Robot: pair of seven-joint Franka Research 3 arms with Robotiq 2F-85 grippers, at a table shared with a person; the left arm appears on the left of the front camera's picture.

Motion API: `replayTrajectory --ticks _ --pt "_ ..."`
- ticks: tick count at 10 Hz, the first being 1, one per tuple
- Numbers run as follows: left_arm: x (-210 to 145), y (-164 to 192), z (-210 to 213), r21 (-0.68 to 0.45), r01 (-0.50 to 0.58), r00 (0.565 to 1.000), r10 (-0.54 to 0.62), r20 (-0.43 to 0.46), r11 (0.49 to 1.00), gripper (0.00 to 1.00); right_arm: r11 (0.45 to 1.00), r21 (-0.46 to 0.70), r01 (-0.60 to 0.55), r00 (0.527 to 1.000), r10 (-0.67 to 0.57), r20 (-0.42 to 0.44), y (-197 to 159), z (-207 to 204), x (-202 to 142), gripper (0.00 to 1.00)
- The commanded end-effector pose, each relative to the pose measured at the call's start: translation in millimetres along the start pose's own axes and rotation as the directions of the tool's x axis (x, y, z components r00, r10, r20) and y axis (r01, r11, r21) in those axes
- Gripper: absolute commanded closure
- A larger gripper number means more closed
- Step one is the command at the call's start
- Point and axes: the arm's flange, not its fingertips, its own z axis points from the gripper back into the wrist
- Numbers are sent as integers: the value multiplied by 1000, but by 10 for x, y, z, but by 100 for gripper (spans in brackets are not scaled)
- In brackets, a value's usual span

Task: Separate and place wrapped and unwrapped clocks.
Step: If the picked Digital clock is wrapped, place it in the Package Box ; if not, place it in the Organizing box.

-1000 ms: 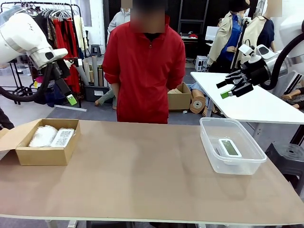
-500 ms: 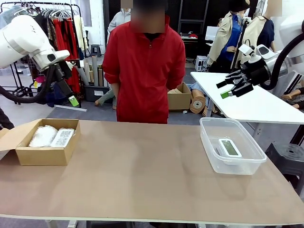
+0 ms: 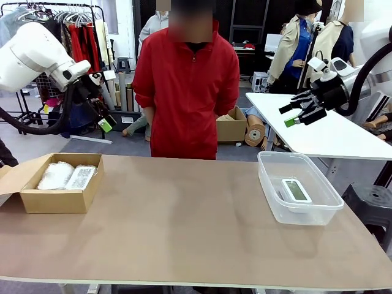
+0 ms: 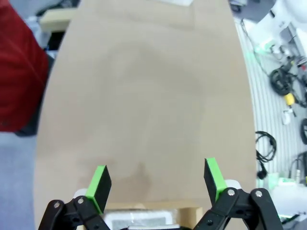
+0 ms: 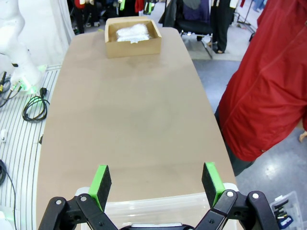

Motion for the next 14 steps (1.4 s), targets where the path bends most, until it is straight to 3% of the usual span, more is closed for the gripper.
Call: replayTrajectory --ticks 1,4,6,9,13,14 --pt "-11 -76 99 43 132 985 -136 104 990 0 1000 1 -17 1000 17 2 17 5 12 0" --pt "52 -234 140 171 267 943 -294 155 948 0 1000 1 -17 1000 17 2 17 5 12 0" --pt "99 -378 197 261 287 929 -335 160 921 0 1000 1 -17 1000 17 2 17 5 12 0" --pt "133 -426 240 276 270 933 -321 162 923 0 1000 1 -17 1000 17 2 17 5 12 0" --pt "125 -403 205 192 221 950 -256 180 956 0 1000 1 -17 1000 17 2 17 5 12 0" --pt "129 -377 197 222 254 943 -292 160 941 0 1000 1 -17 1000 17 2 17 5 12 0"
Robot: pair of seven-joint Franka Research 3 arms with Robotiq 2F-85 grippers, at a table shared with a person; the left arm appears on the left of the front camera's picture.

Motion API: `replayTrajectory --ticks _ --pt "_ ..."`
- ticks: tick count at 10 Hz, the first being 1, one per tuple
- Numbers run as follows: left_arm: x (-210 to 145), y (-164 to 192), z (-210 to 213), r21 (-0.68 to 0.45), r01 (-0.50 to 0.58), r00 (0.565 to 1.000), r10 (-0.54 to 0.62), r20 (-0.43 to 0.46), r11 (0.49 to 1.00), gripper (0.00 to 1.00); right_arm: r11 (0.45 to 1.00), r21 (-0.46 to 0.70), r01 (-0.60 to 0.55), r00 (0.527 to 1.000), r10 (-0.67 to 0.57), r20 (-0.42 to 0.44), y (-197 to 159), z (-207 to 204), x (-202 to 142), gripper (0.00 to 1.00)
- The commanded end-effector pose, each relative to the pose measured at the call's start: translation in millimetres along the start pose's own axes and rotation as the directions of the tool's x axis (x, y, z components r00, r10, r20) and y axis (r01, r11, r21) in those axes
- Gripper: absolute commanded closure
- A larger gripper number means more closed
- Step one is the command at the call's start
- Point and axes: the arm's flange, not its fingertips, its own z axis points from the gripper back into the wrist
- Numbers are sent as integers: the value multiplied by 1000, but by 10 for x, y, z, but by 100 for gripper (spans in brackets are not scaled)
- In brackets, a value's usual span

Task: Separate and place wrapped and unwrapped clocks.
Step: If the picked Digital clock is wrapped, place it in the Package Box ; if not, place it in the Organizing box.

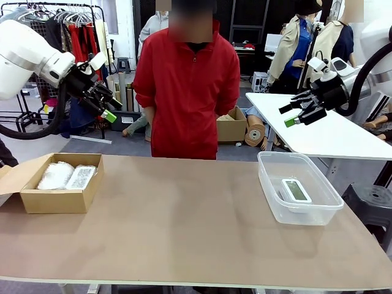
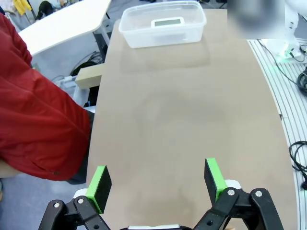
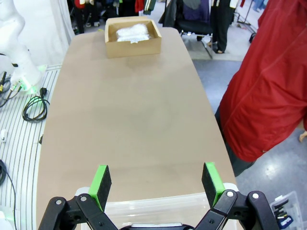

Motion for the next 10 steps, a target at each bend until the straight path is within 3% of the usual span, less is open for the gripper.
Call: replayTrajectory --ticks 1,10 --pt "13 9 15 13 14 1000 -14 -4 1000 0 1000 1 -17 1000 17 2 17 5 11 0" --pt "13 9 15 13 14 1000 -14 -4 1000 0 1000 1 -17 1000 17 2 17 5 11 0"
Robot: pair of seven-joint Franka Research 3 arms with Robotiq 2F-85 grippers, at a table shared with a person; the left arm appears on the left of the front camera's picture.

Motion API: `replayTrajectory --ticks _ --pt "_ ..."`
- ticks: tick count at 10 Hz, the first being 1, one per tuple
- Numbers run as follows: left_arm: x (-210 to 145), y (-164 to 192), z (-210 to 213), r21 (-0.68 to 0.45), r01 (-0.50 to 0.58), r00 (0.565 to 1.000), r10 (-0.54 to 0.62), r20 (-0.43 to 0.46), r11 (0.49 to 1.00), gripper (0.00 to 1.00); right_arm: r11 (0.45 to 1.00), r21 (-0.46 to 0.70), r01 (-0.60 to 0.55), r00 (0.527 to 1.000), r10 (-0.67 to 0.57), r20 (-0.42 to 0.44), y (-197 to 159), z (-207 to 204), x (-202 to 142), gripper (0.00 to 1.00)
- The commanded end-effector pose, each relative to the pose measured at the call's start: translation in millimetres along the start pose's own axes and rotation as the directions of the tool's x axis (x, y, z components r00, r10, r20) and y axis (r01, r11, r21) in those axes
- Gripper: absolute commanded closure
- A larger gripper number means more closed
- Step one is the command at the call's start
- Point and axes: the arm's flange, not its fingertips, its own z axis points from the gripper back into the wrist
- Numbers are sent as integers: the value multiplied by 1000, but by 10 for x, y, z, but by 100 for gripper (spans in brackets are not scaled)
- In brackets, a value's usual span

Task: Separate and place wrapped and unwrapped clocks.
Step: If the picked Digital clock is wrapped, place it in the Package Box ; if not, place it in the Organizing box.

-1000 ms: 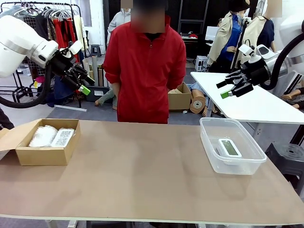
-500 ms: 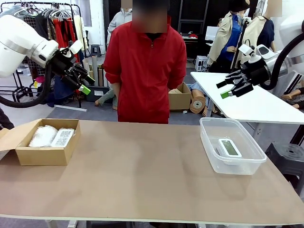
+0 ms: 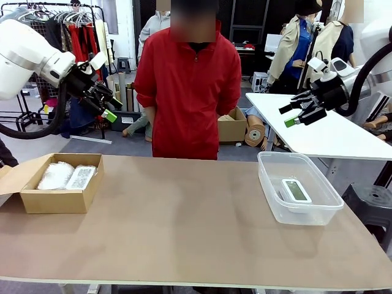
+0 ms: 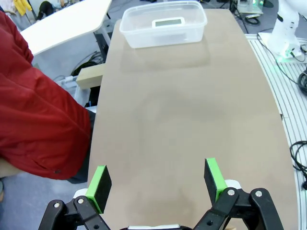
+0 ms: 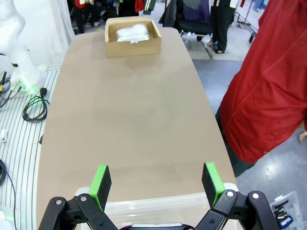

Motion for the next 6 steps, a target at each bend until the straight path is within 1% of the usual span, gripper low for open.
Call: replayTrajectory --ticks 1,6 --pt "1 2 11 9 10 1000 -10 -3 1000 0 1000 1 -17 1000 17 2 17 5 11 0" --pt "1 2 11 9 10 1000 -10 -3 1000 0 1000 1 -17 1000 17 2 17 5 11 0"
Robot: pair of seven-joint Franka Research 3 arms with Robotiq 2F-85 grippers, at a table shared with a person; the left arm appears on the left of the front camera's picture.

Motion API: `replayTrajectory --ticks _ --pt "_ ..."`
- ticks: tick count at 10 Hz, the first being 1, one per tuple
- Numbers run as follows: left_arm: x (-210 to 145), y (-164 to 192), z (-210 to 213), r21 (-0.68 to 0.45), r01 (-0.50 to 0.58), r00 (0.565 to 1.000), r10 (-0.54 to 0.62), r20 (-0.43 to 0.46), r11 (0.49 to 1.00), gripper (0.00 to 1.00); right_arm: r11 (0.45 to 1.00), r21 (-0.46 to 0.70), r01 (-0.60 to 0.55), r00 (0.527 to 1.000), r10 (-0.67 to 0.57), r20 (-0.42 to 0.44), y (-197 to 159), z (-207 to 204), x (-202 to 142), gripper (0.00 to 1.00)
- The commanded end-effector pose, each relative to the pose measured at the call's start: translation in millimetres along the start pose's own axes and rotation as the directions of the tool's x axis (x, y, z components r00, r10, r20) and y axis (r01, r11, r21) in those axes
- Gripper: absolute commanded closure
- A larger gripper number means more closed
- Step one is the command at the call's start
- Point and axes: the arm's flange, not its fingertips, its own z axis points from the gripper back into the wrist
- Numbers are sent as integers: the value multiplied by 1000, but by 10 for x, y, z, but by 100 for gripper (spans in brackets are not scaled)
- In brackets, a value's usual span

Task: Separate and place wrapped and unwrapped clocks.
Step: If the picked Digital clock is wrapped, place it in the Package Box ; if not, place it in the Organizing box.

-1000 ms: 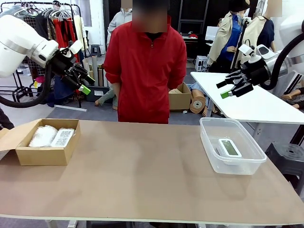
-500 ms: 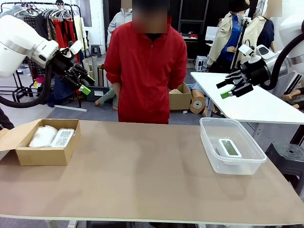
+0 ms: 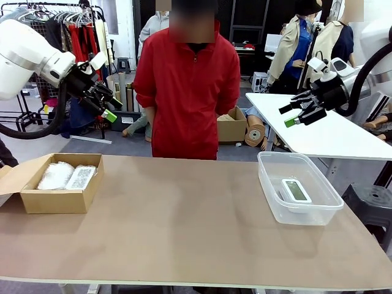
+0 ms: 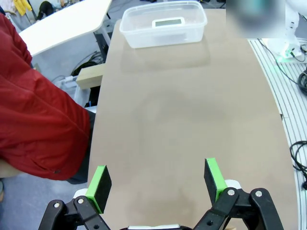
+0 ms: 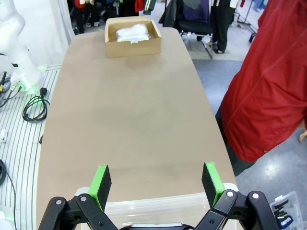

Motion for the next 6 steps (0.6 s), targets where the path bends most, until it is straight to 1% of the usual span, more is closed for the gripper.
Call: replayTrajectory --ticks 1,6 --pt "0 2 11 9 10 1000 -10 -3 1000 0 1000 1 -17 1000 17 2 17 5 11 0" --pt "0 2 11 9 10 1000 -10 -3 1000 0 1000 1 -17 1000 17 2 17 5 11 0"
